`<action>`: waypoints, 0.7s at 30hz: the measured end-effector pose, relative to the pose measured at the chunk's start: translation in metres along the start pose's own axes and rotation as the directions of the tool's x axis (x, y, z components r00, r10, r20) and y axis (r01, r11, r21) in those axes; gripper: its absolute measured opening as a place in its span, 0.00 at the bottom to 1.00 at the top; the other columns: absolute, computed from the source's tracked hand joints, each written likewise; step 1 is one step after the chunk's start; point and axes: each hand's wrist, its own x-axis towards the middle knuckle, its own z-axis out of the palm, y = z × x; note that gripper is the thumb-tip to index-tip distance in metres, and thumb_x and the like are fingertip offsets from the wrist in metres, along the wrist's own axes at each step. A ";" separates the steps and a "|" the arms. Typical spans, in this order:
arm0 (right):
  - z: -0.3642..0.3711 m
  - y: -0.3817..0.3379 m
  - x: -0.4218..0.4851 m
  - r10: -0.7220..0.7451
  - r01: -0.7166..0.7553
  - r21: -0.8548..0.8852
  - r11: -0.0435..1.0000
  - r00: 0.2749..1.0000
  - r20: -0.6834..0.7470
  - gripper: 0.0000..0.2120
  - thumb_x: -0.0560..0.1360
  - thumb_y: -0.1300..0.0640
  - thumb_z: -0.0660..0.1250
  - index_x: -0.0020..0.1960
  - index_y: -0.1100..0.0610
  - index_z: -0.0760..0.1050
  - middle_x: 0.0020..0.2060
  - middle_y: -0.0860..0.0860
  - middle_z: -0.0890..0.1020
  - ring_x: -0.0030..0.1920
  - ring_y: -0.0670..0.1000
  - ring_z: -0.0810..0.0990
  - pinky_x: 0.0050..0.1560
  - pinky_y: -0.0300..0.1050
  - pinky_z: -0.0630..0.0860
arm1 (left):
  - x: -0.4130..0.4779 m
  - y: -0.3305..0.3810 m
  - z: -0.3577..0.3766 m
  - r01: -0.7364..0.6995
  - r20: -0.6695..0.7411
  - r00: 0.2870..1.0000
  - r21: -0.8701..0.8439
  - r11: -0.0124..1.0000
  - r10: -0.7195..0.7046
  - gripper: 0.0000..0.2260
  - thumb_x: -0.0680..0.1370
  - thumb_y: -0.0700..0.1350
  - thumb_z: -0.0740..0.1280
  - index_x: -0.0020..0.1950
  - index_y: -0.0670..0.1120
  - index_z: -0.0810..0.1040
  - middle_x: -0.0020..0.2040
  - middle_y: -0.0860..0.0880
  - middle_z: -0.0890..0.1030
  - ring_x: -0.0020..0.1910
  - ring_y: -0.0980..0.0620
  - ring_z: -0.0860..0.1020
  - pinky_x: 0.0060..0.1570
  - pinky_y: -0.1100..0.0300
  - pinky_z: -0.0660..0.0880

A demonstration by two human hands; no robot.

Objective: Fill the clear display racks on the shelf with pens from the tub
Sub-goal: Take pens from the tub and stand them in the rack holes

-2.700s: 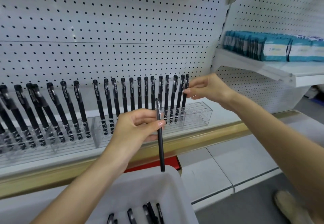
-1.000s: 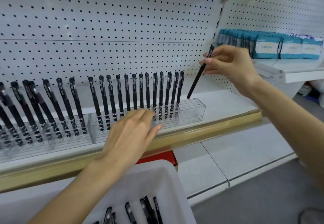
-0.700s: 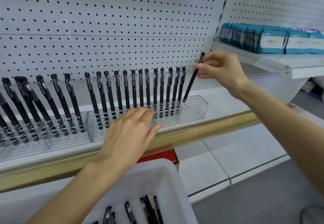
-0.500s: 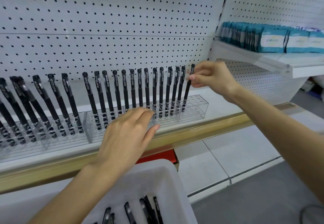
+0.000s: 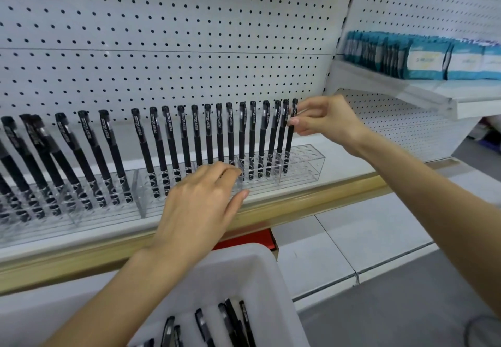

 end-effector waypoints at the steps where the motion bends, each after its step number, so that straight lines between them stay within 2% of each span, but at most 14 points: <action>1: 0.000 0.000 0.000 0.001 -0.001 -0.001 1.000 1.000 -0.004 0.11 0.70 0.63 0.74 0.51 0.62 0.78 0.33 0.48 0.85 0.34 0.45 0.83 0.45 0.41 0.82 | 0.000 0.000 0.000 0.000 0.004 1.000 0.001 1.000 0.000 0.14 0.76 0.53 0.64 0.55 0.46 0.81 0.49 0.52 0.81 0.47 0.53 0.81 0.35 0.61 0.77; 4: -0.002 0.000 0.000 0.009 -0.009 -0.015 1.000 1.000 -0.008 0.14 0.70 0.63 0.74 0.55 0.64 0.77 0.38 0.51 0.85 0.36 0.45 0.83 0.45 0.40 0.82 | 0.000 0.000 0.001 0.000 0.019 1.000 -0.002 1.000 0.000 0.14 0.76 0.52 0.65 0.55 0.45 0.80 0.50 0.52 0.81 0.47 0.53 0.81 0.36 0.60 0.77; 8: -0.007 0.001 -0.003 0.021 -0.020 -0.080 0.997 1.000 0.015 0.18 0.70 0.61 0.74 0.58 0.64 0.78 0.48 0.56 0.84 0.46 0.49 0.84 0.50 0.41 0.81 | 0.002 -0.001 -0.004 -0.005 0.035 0.999 -0.010 1.000 0.005 0.15 0.76 0.52 0.66 0.58 0.45 0.79 0.49 0.51 0.82 0.45 0.52 0.82 0.33 0.60 0.77; 11: -0.013 -0.002 -0.010 0.027 -0.023 -0.147 0.989 0.999 0.023 0.22 0.70 0.58 0.75 0.62 0.61 0.76 0.51 0.53 0.83 0.51 0.49 0.83 0.55 0.45 0.79 | 0.002 -0.001 -0.014 -0.009 0.051 0.999 -0.035 0.999 0.010 0.18 0.77 0.53 0.65 0.61 0.44 0.77 0.51 0.49 0.83 0.48 0.50 0.82 0.40 0.57 0.79; 13: -0.015 -0.007 -0.019 0.021 -0.012 -0.247 0.969 0.999 0.032 0.23 0.70 0.56 0.74 0.63 0.60 0.75 0.55 0.52 0.81 0.52 0.48 0.82 0.57 0.44 0.78 | 0.000 -0.003 -0.022 -0.027 0.046 0.999 -0.043 0.999 0.029 0.18 0.77 0.53 0.64 0.62 0.44 0.77 0.52 0.47 0.82 0.50 0.49 0.82 0.45 0.55 0.79; 15: -0.015 -0.014 -0.031 0.012 0.010 -0.366 0.930 0.998 0.057 0.24 0.71 0.54 0.74 0.64 0.60 0.75 0.58 0.52 0.80 0.52 0.47 0.81 0.57 0.43 0.77 | -0.003 -0.005 -0.029 -0.040 0.044 0.998 -0.039 0.998 0.042 0.19 0.77 0.54 0.62 0.61 0.44 0.77 0.53 0.47 0.82 0.51 0.48 0.81 0.48 0.54 0.78; 17: -0.011 -0.021 -0.047 0.002 0.049 -0.488 0.871 0.995 0.103 0.26 0.70 0.50 0.74 0.64 0.59 0.75 0.60 0.52 0.79 0.54 0.47 0.80 0.60 0.47 0.76 | -0.010 -0.006 -0.035 -0.048 0.061 0.997 -0.026 0.998 0.050 0.19 0.77 0.55 0.60 0.61 0.44 0.78 0.53 0.47 0.82 0.51 0.48 0.81 0.49 0.53 0.78; 19: -0.003 -0.029 -0.067 0.015 0.093 -0.599 0.795 0.985 0.173 0.28 0.71 0.47 0.73 0.66 0.59 0.73 0.62 0.52 0.78 0.58 0.48 0.78 0.61 0.45 0.75 | -0.020 -0.008 -0.041 -0.063 0.101 0.993 -0.004 0.998 0.063 0.19 0.78 0.55 0.59 0.61 0.44 0.78 0.54 0.47 0.82 0.52 0.48 0.80 0.51 0.52 0.77; 21: 0.008 -0.037 -0.088 0.019 0.162 -0.685 0.711 0.969 0.248 0.30 0.71 0.44 0.71 0.69 0.58 0.71 0.64 0.52 0.76 0.60 0.49 0.76 0.61 0.44 0.74 | -0.034 -0.010 -0.049 -0.077 0.131 0.988 0.002 0.997 0.076 0.19 0.78 0.56 0.59 0.60 0.45 0.78 0.53 0.47 0.82 0.51 0.49 0.80 0.49 0.53 0.78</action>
